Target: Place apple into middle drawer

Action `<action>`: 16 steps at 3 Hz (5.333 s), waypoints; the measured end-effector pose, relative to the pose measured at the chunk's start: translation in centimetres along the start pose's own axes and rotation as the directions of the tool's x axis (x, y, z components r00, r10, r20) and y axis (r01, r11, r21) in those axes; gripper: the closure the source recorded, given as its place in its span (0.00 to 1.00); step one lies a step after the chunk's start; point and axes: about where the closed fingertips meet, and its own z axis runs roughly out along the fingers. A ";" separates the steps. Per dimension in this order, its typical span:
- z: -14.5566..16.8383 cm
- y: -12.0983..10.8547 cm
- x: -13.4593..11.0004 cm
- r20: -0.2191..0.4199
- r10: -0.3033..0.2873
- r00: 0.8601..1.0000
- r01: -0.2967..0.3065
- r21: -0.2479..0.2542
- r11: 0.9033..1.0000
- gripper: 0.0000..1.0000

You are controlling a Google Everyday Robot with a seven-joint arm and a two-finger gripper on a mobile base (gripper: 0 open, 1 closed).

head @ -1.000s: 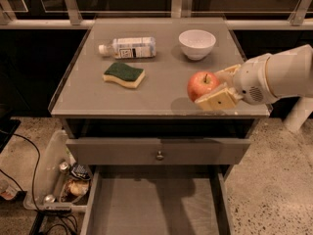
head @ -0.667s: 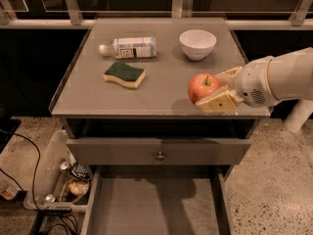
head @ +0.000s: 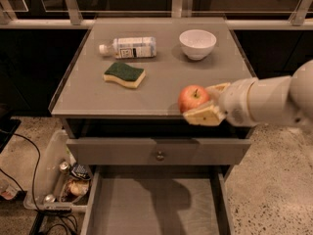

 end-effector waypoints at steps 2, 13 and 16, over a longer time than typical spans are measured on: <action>2.9 3.2 4.1 0.004 0.086 0.996 -0.086 0.056 0.995 1.00; 8.6 21.5 27.8 -0.195 0.211 0.958 -0.223 -0.042 0.974 1.00; 14.3 9.7 33.8 -0.160 0.282 0.946 -0.254 0.177 0.951 1.00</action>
Offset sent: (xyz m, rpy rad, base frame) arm -0.0360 0.0078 -0.0910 0.0505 0.0077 -0.1888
